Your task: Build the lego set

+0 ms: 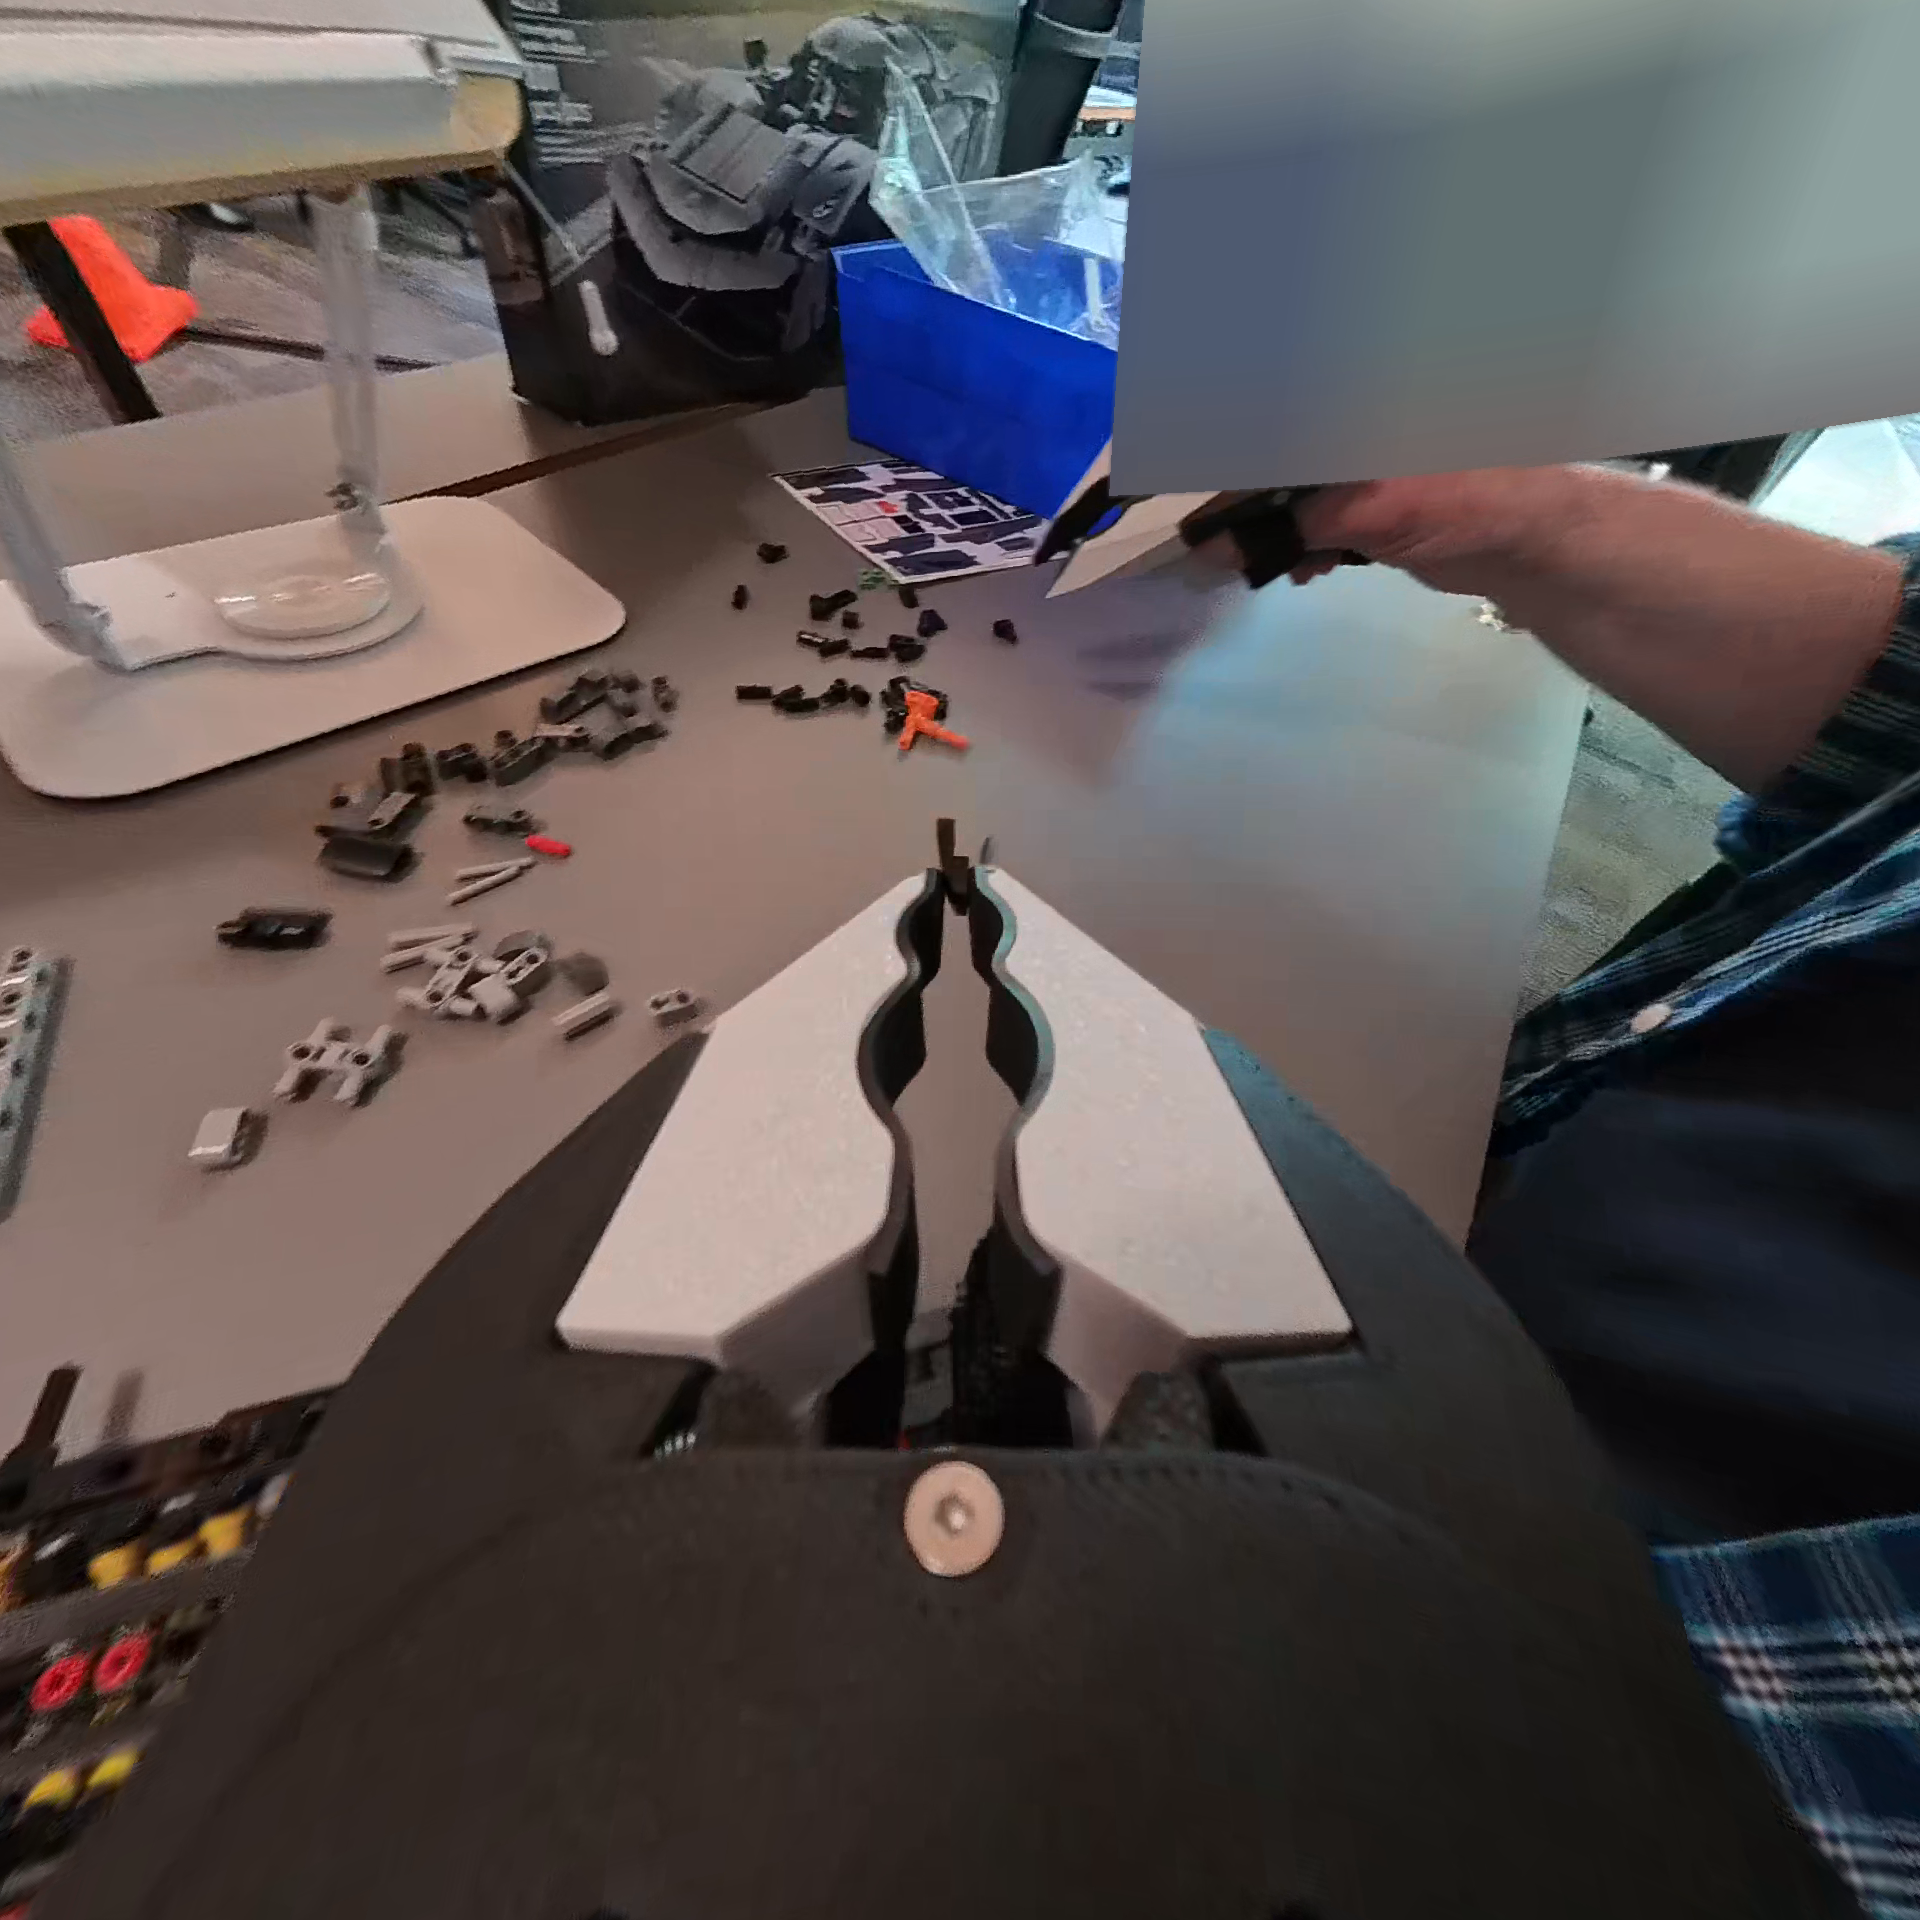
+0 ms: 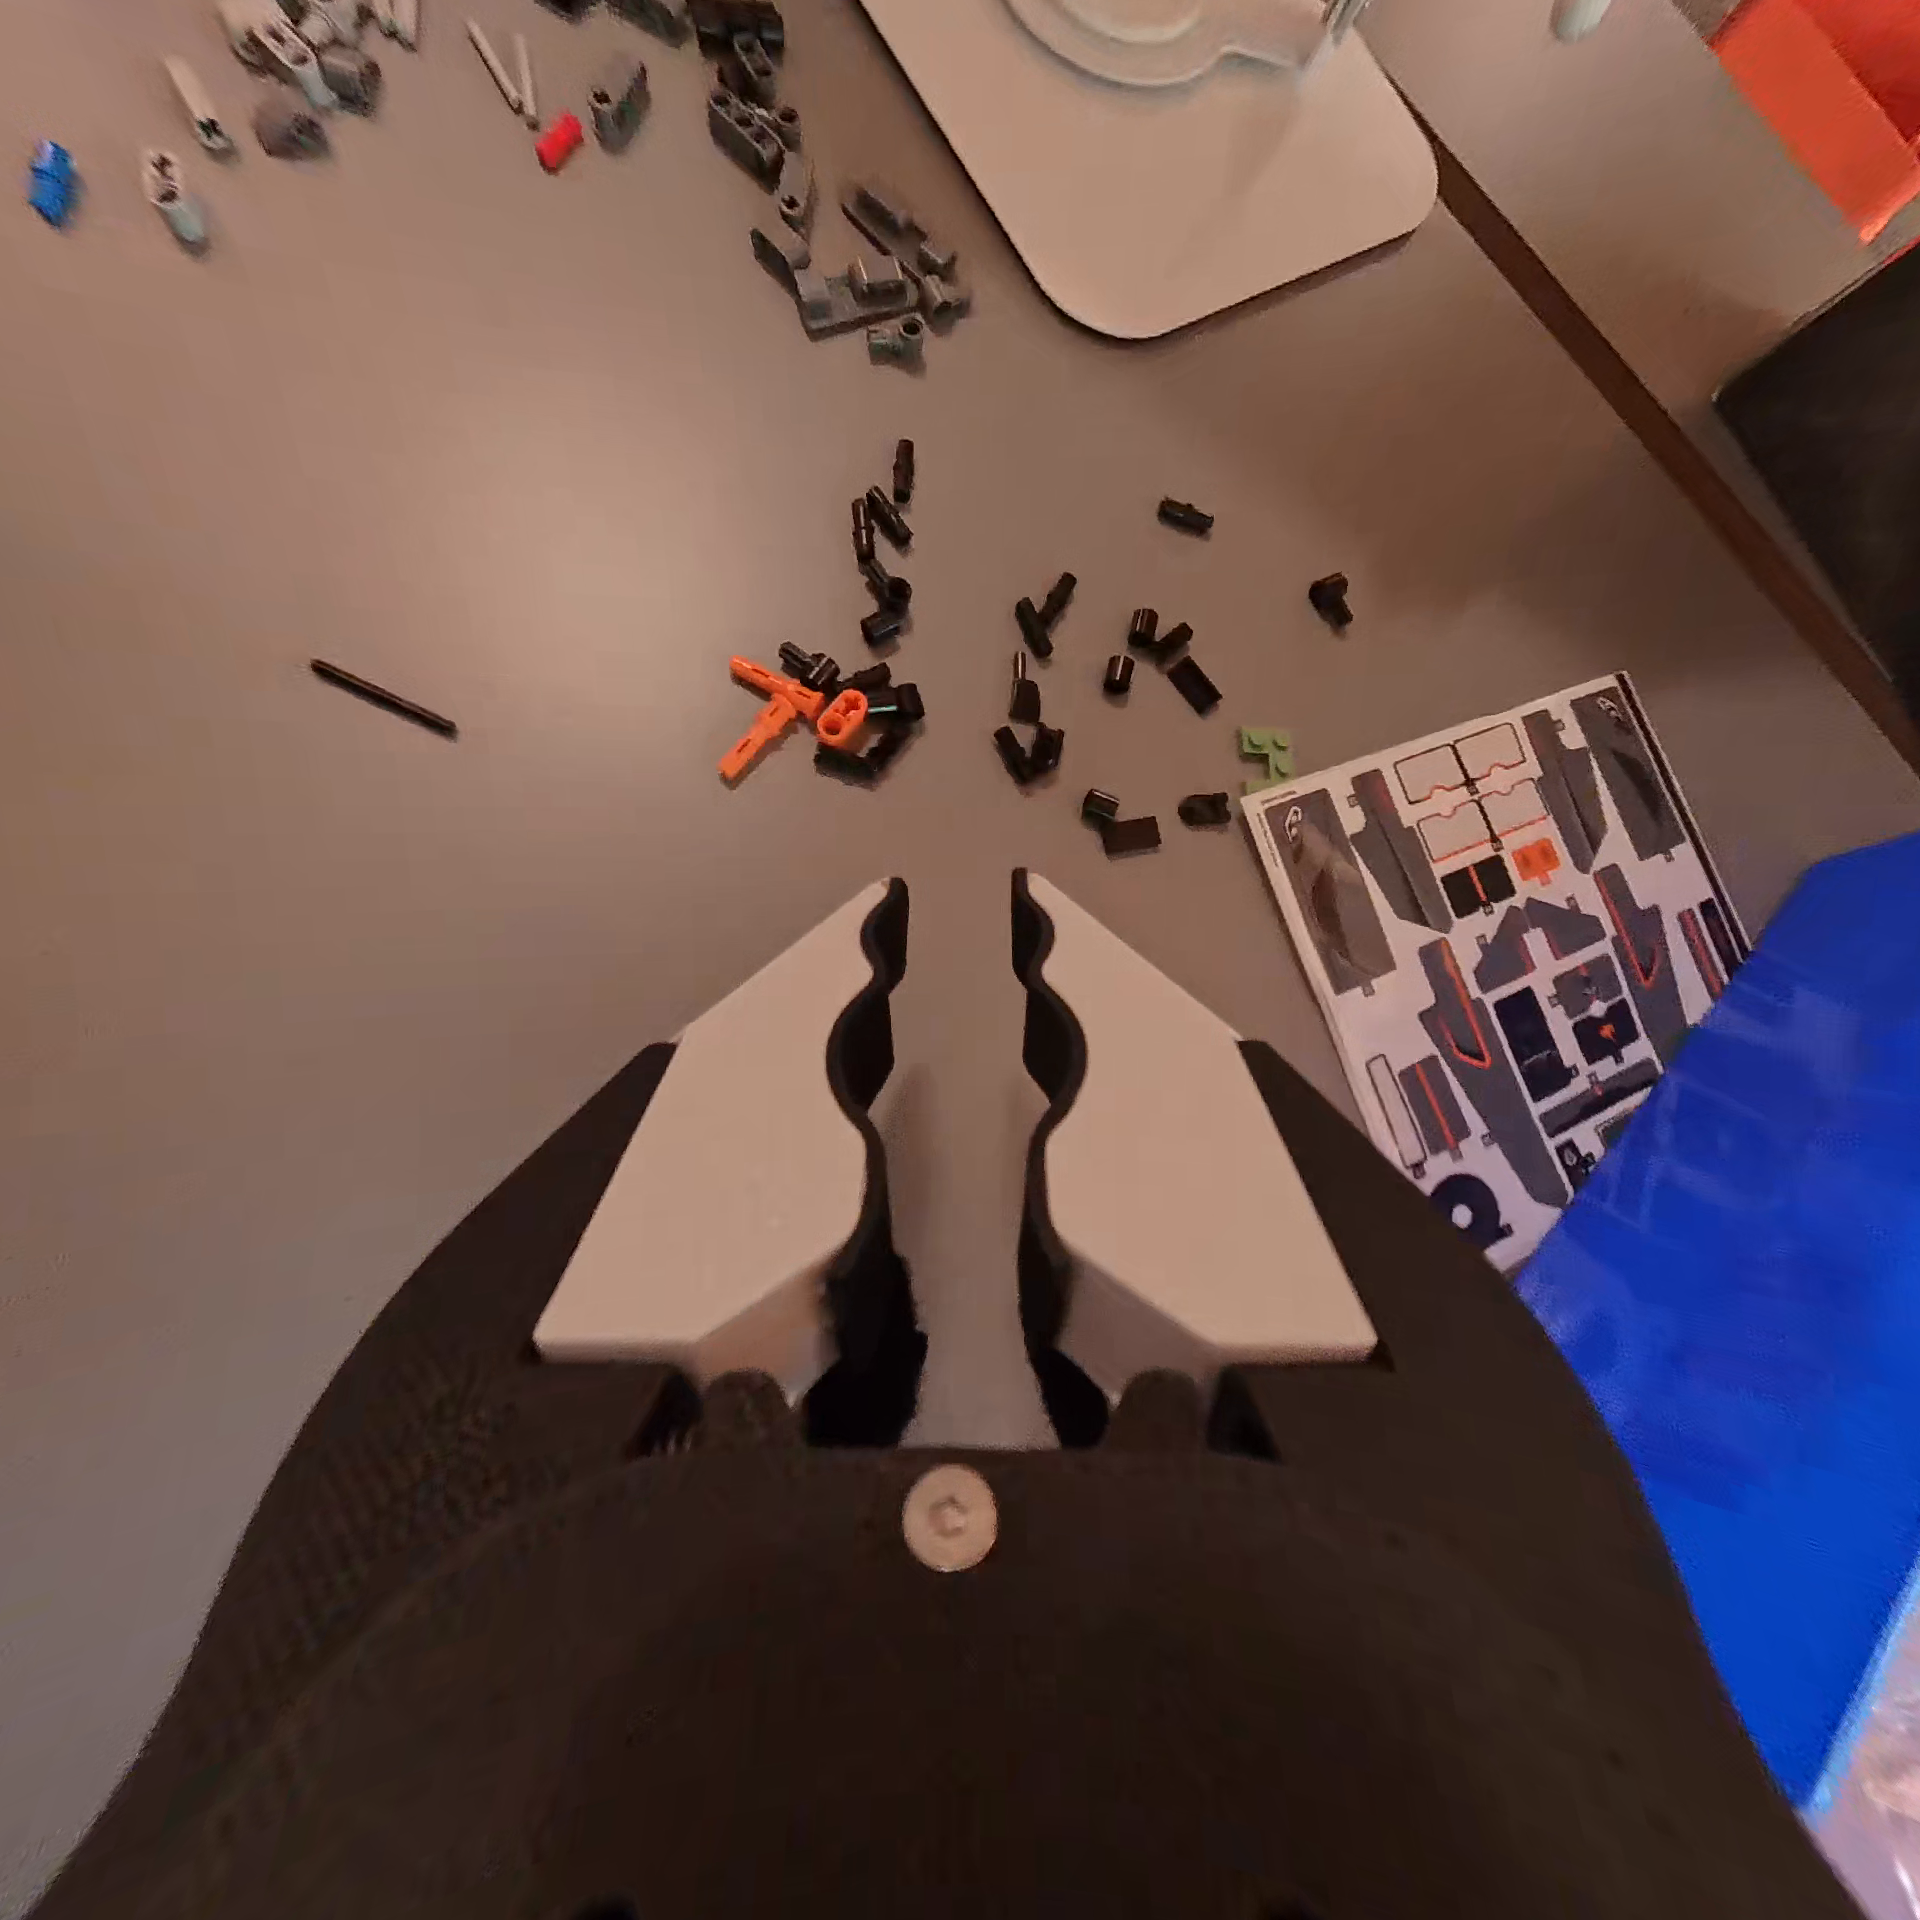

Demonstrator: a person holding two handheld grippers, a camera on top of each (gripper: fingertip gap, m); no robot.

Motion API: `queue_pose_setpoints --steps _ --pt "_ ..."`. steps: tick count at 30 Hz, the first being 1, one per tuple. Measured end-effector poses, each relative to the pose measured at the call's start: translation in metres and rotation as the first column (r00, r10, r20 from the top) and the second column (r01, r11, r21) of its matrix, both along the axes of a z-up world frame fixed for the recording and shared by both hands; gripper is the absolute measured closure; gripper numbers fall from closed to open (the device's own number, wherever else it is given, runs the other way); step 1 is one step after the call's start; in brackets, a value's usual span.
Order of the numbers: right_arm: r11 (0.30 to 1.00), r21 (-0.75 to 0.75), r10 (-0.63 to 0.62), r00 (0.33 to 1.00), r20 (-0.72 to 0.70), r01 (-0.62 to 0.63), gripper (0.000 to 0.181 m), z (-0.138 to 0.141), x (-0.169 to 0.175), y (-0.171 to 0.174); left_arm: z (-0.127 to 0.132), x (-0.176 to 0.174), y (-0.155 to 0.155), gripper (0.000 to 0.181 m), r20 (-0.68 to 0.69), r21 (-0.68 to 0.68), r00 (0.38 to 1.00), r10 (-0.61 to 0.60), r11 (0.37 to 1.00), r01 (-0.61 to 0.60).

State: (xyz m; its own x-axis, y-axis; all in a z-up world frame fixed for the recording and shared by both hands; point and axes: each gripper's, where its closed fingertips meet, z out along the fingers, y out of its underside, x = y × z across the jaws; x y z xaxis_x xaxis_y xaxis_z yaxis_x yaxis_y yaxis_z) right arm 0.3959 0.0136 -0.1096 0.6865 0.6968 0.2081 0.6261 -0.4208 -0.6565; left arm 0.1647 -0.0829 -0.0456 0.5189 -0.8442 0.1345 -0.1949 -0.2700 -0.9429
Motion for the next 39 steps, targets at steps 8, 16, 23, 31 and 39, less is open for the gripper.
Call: queue_pose_setpoints --steps 8,16,23,31,39 --pt "0.993 -0.122 -0.004 0.999 -0.052 -0.002 0.174 -0.028 -0.015 0.047 0.0 0.034 -0.003 0.177 -0.017 -0.005 0.999 -0.049 0.999 0.049" --pt "0.949 -0.317 -0.017 0.999 -0.041 0.003 0.171 -0.05 -0.018 0.063 -0.004 0.036 0.005 0.177 -0.024 -0.031 0.999 -0.045 0.999 0.045" --pt "0.934 -0.357 -0.039 0.999 -0.023 0.028 0.176 -0.055 -0.016 0.063 -0.008 0.036 0.013 0.177 -0.023 -0.036 0.998 -0.051 0.998 0.05" --pt "0.936 -0.346 -0.062 0.932 -0.358 -0.071 0.176 -0.017 -0.043 0.045 -0.008 0.037 0.021 0.177 0.005 -0.044 1.0 -0.01 0.999 0.01" --pt "0.917 -0.181 0.011 0.477 -0.879 -0.354 0.177 0.081 -0.158 -0.035 -0.004 0.045 0.043 0.178 0.022 -0.014 0.995 0.1 0.995 -0.1"
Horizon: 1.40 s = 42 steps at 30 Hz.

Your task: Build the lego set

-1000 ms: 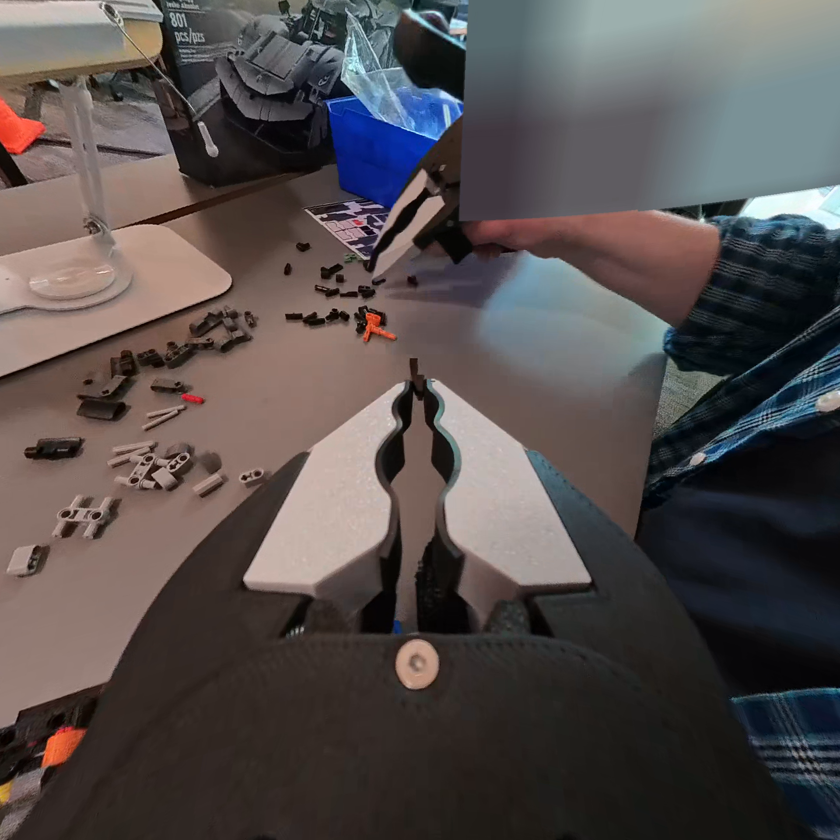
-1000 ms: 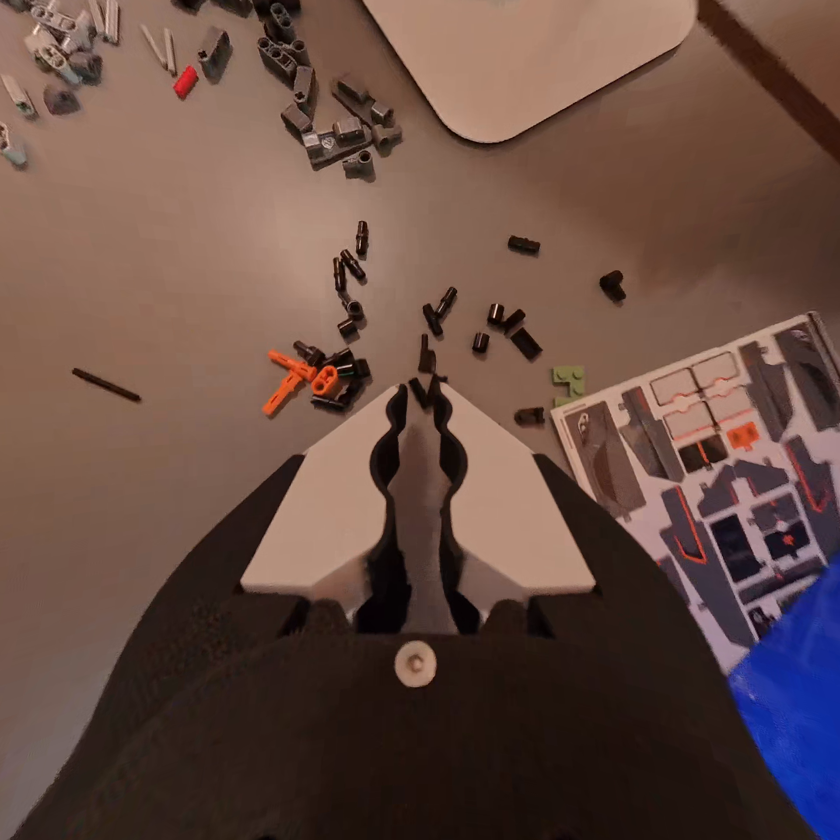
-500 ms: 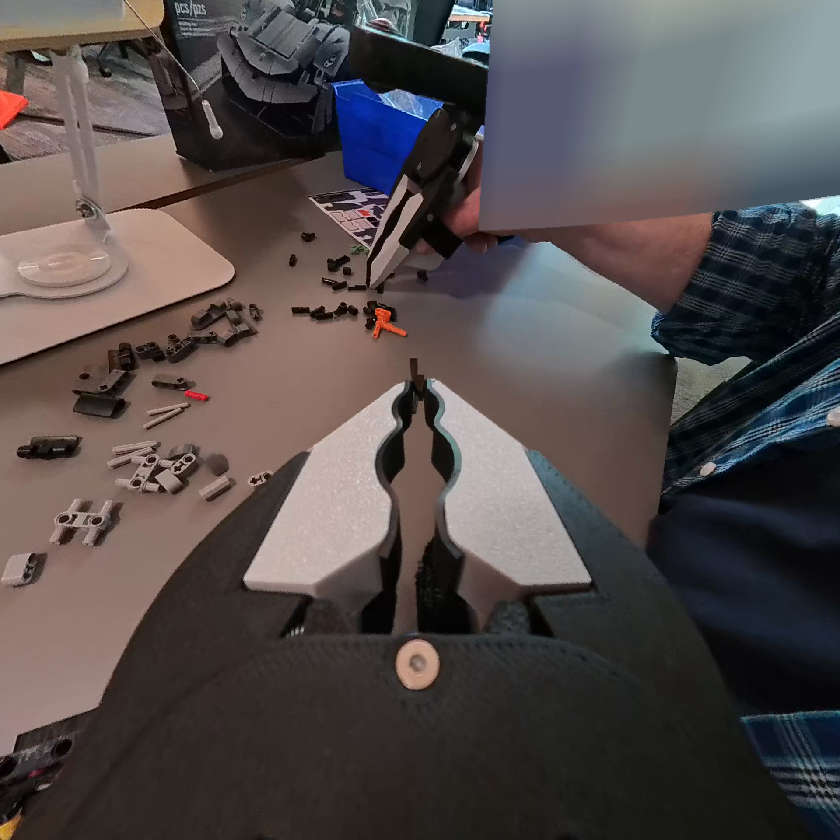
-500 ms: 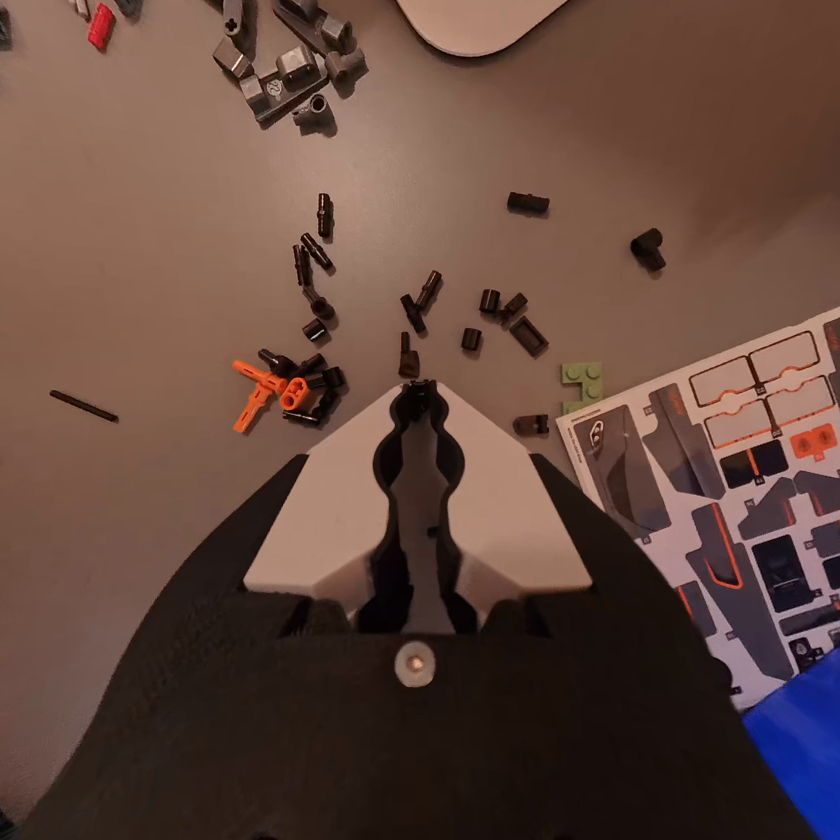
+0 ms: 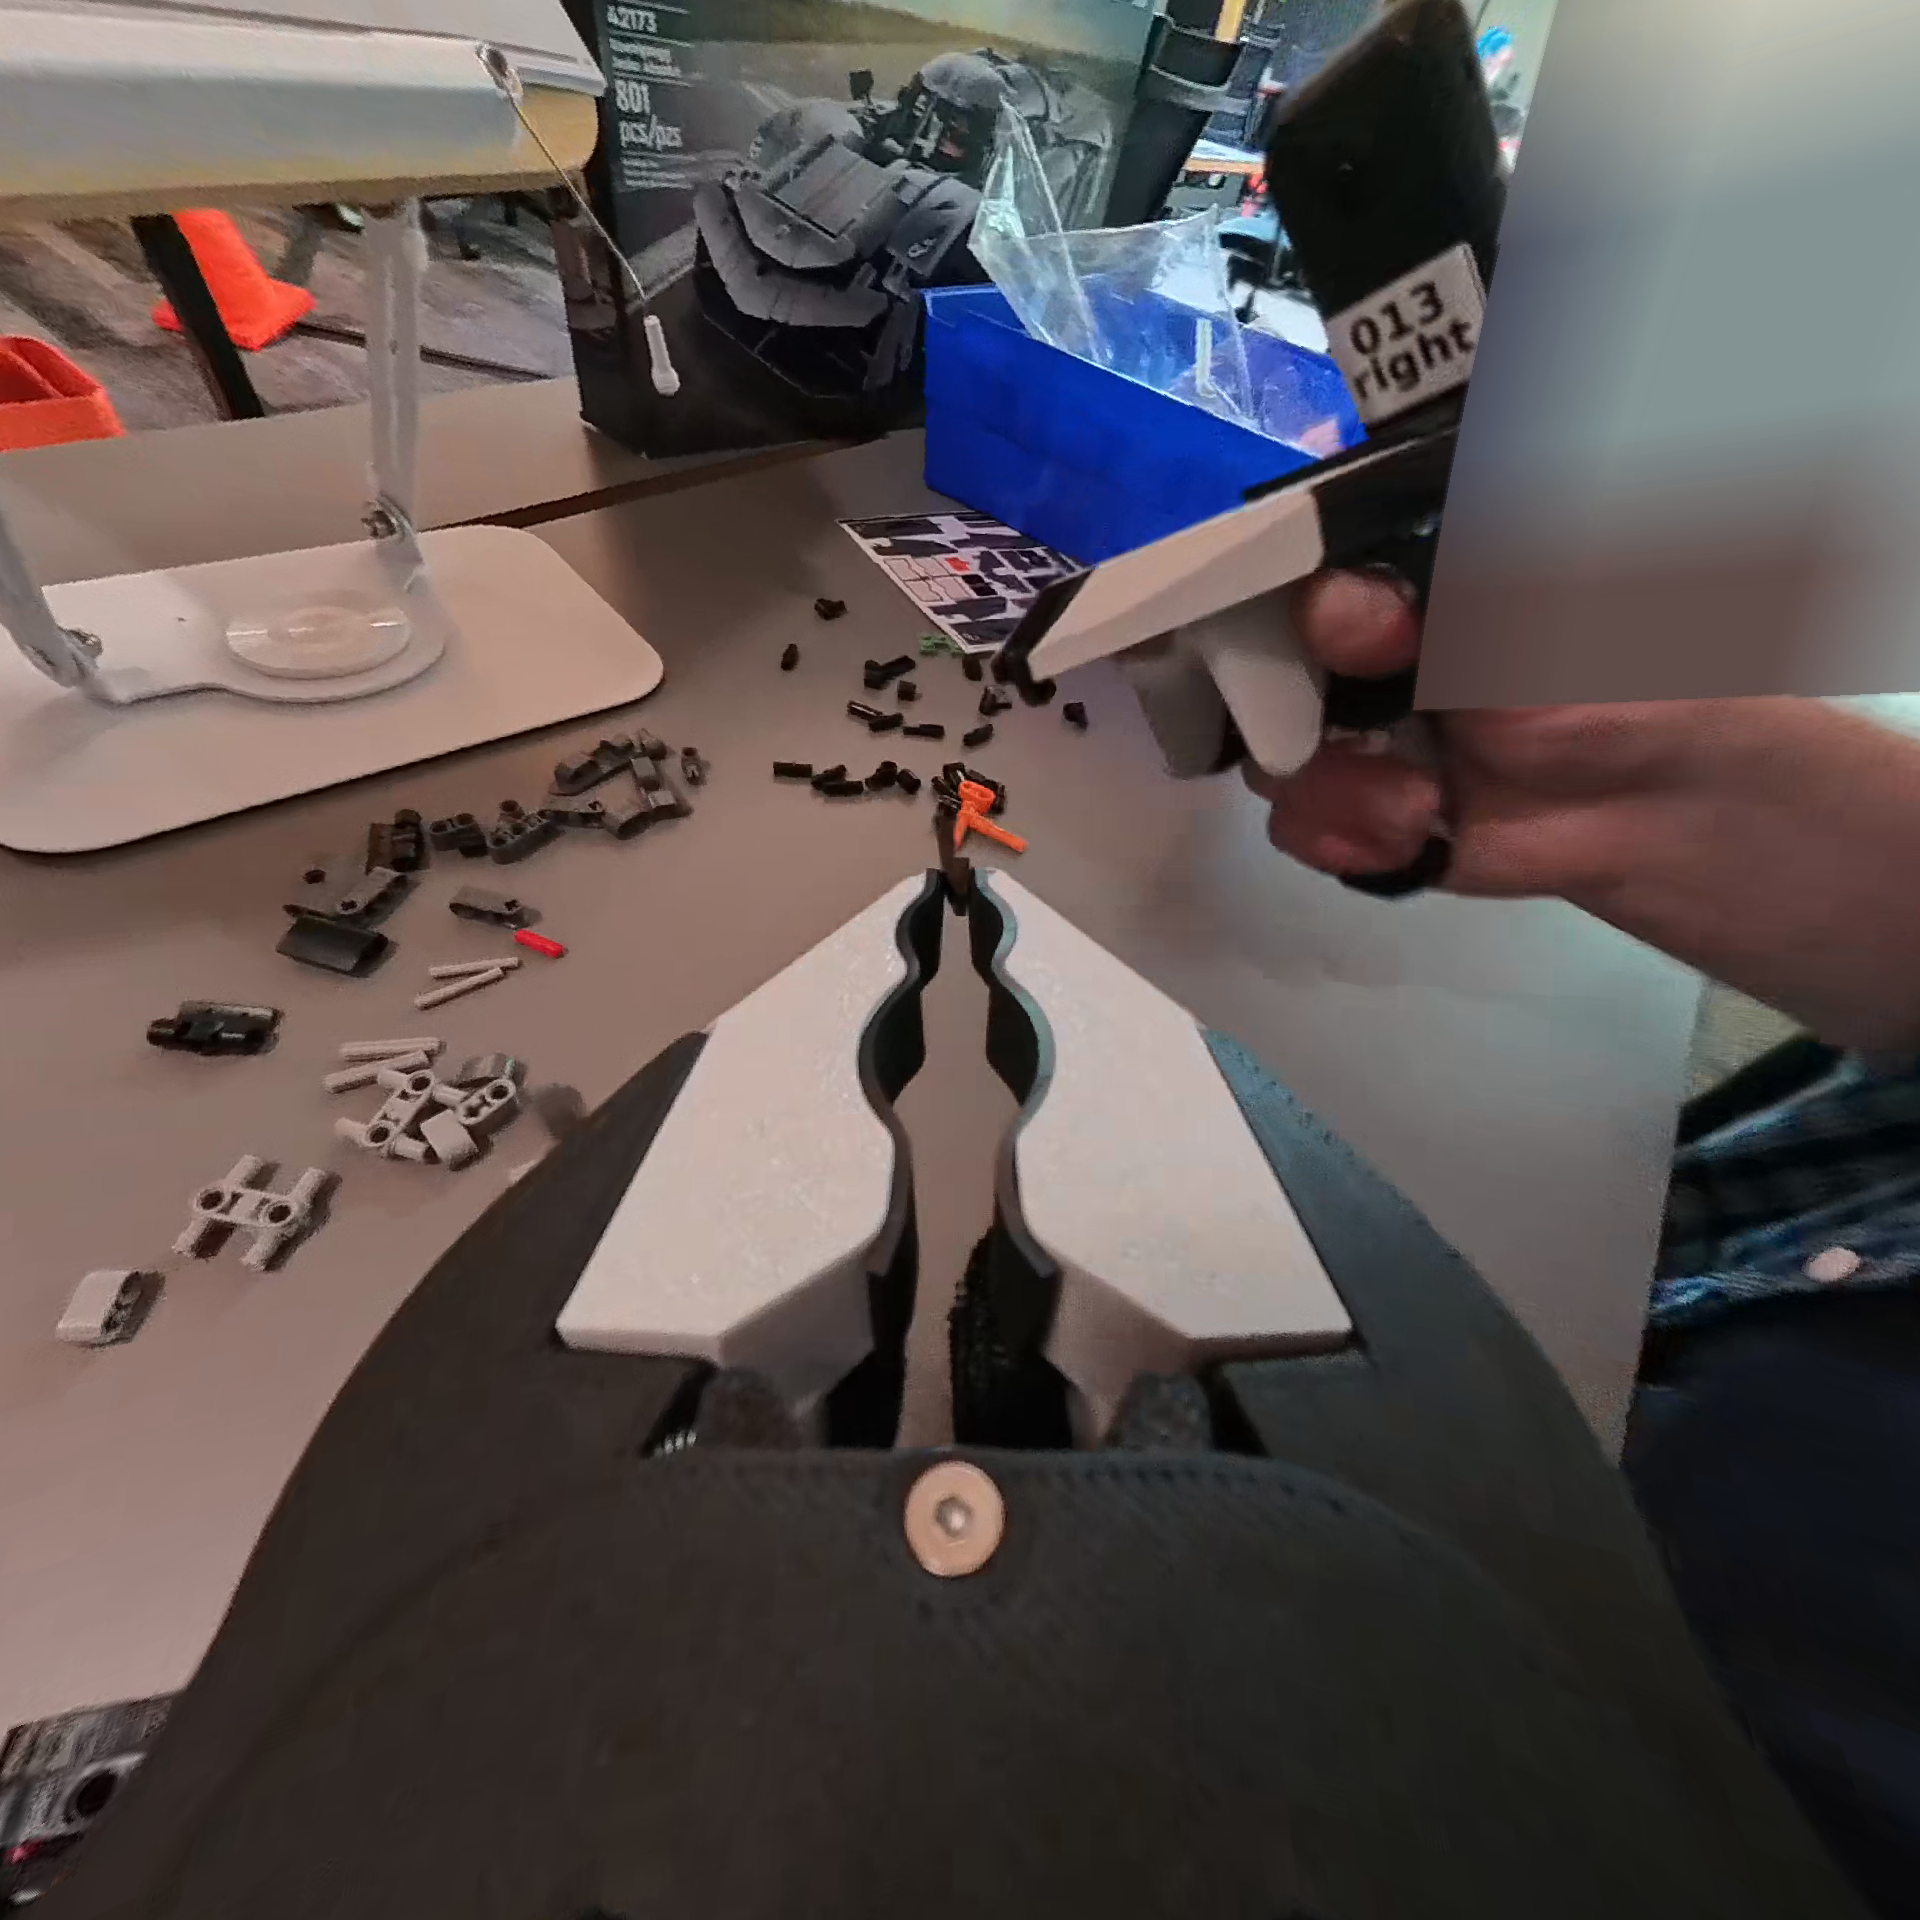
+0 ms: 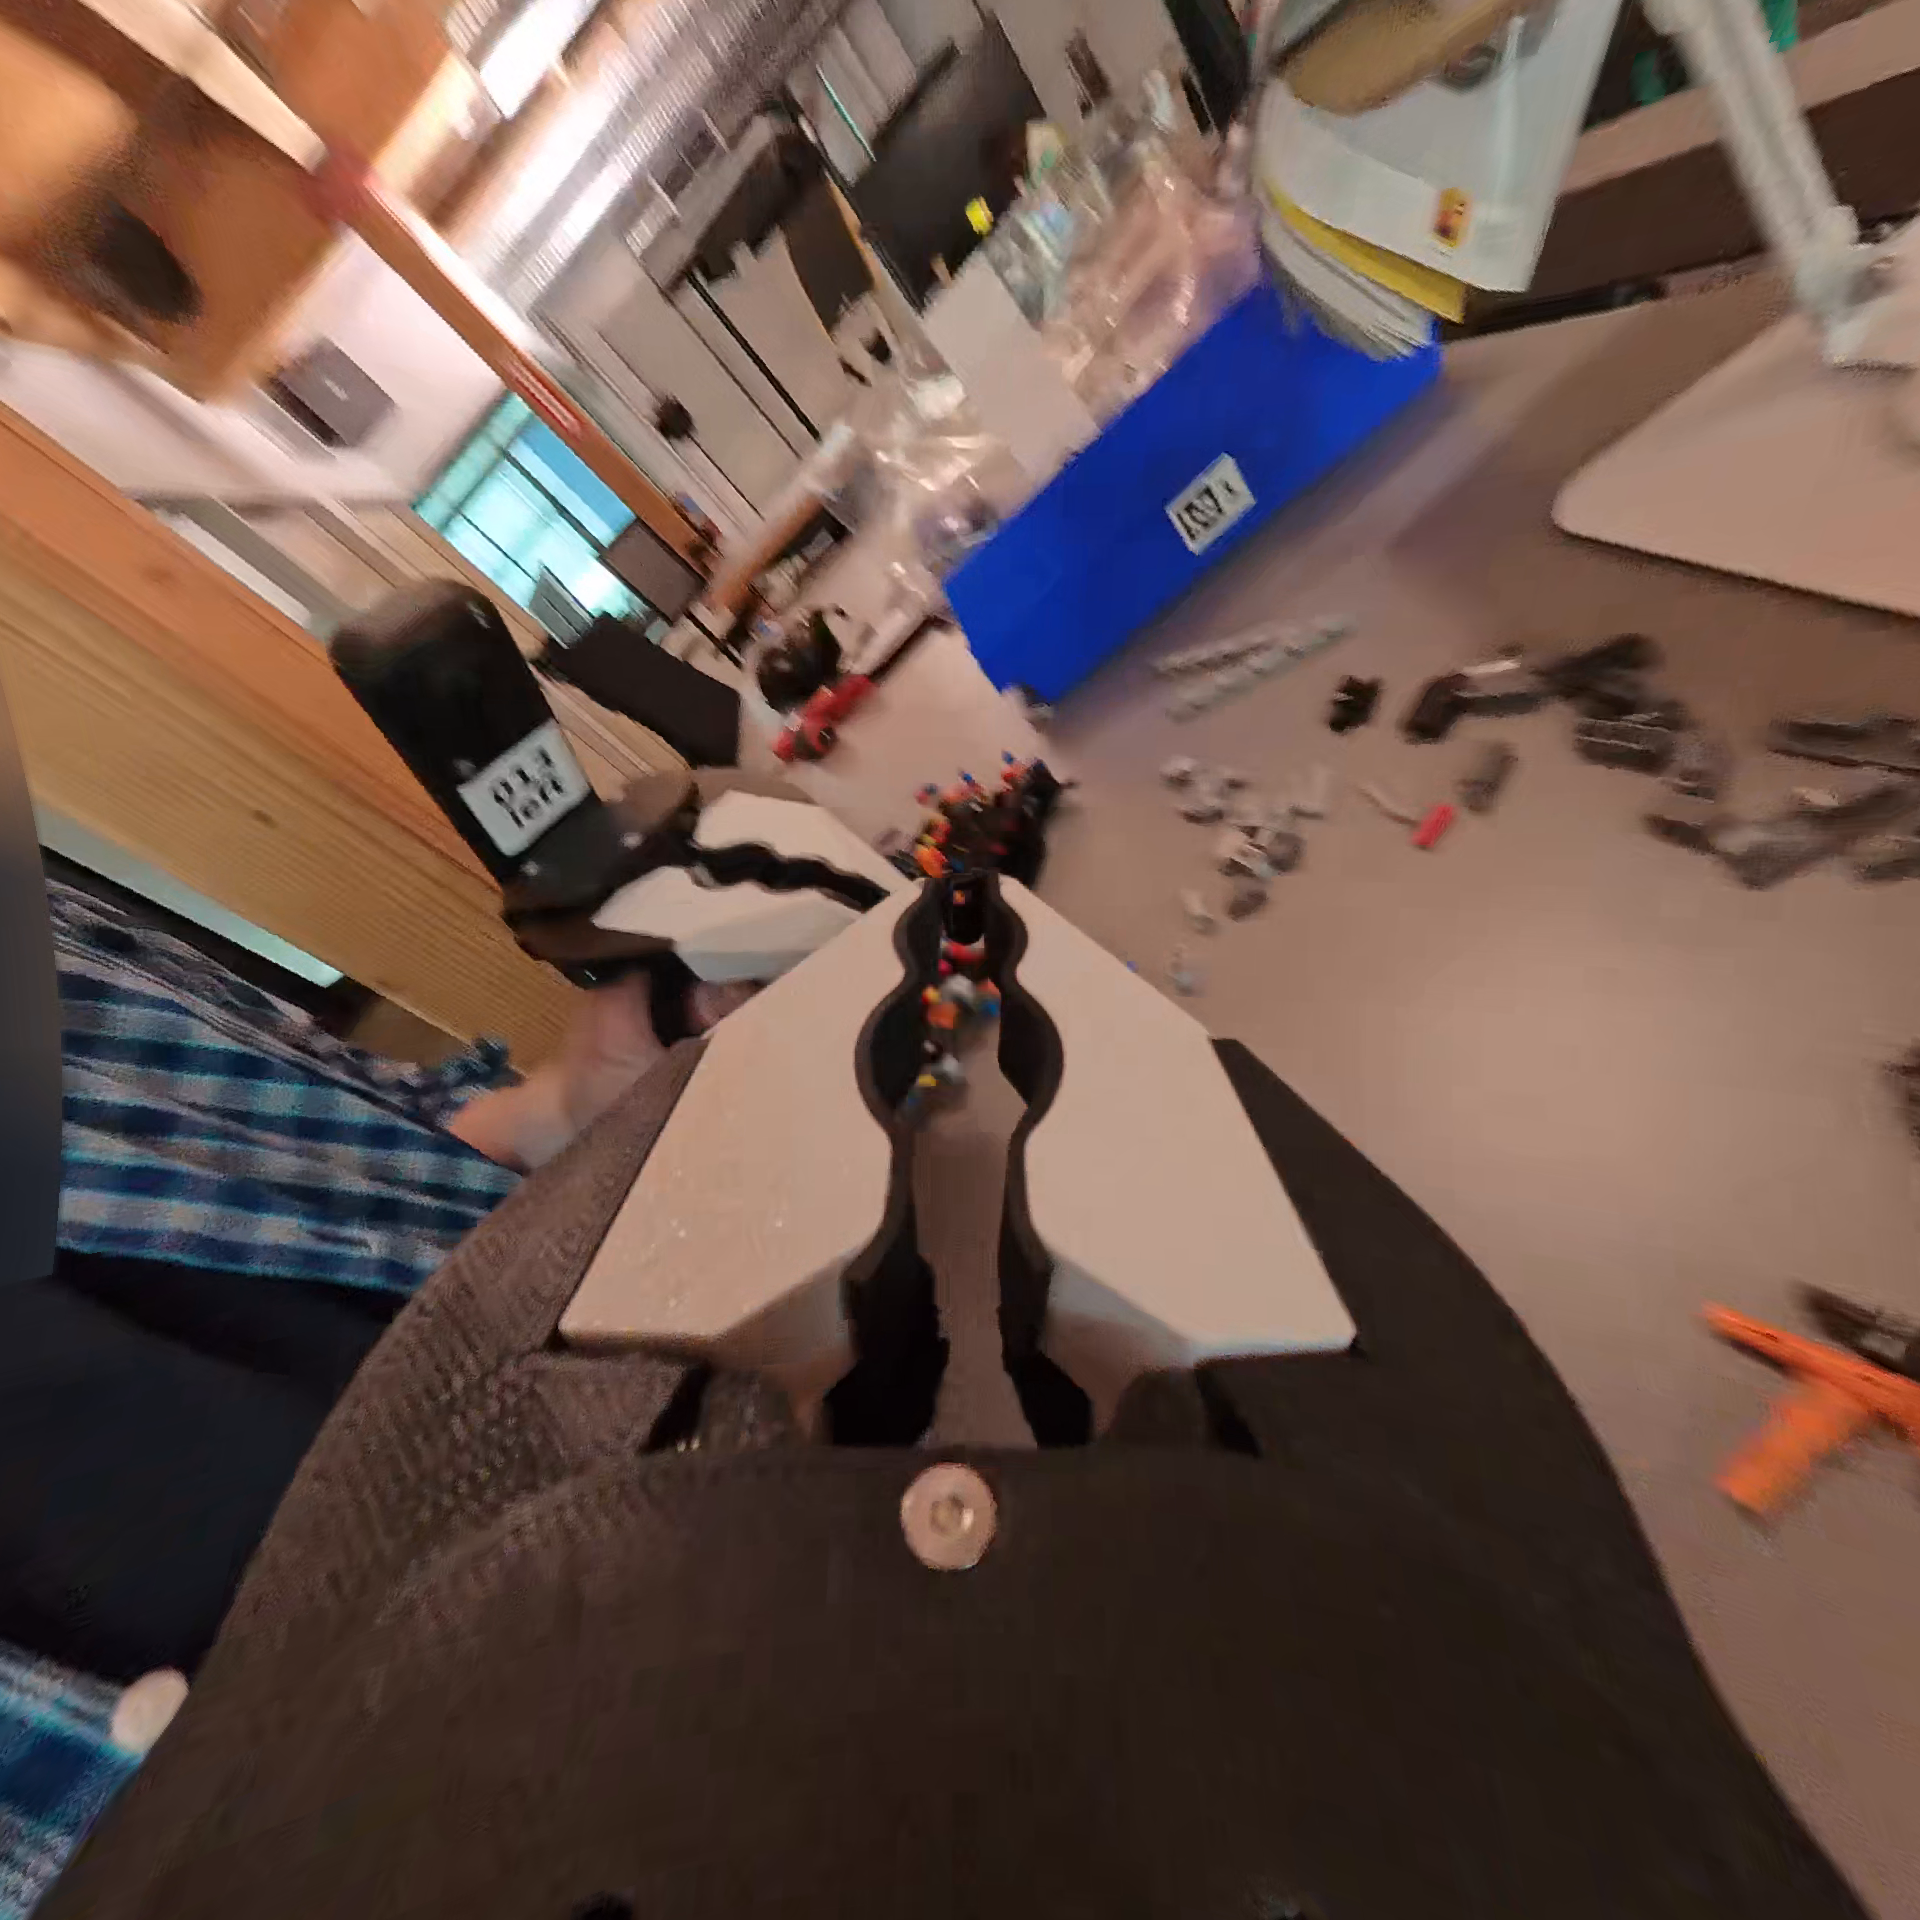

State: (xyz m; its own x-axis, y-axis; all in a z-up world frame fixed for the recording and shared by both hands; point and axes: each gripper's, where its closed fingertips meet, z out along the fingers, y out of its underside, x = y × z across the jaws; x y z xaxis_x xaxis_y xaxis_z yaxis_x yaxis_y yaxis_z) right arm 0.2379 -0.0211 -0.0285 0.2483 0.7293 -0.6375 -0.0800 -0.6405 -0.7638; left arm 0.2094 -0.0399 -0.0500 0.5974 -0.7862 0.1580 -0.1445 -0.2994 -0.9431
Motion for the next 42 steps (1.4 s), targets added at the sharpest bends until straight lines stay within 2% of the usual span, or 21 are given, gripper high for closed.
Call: queue_pose_setpoints --steps 4,9,20,28,42 --pt "0.998 -0.069 -0.012 0.988 -0.152 0.002 0.177 0.006 -0.022 -0.007 0.012 0.003 0.006 0.178 -0.039 0.086 0.997 0.061 0.995 -0.057" --pt "0.987 -0.16 -0.06 0.948 -0.313 0.01 0.177 0.012 -0.028 -0.007 0.022 0.004 0.009 0.178 -0.068 0.148 0.992 0.104 0.985 -0.093" --pt "0.951 -0.307 -0.192 0.839 -0.509 0.031 0.177 0.018 -0.024 0.006 0.028 0.008 0.02 0.177 -0.15 0.276 0.971 0.185 0.951 -0.139" --pt "0.927 -0.374 -0.266 0.759 -0.594 0.032 0.177 0.019 -0.023 0.017 0.029 0.01 0.029 0.177 -0.16 0.333 0.959 0.232 0.928 -0.169" --pt "0.918 -0.39 -0.313 0.723 -0.616 0.065 0.177 0.021 -0.026 0.025 0.022 0.011 0.039 0.174 -0.265 0.434 0.914 0.306 0.885 -0.17"
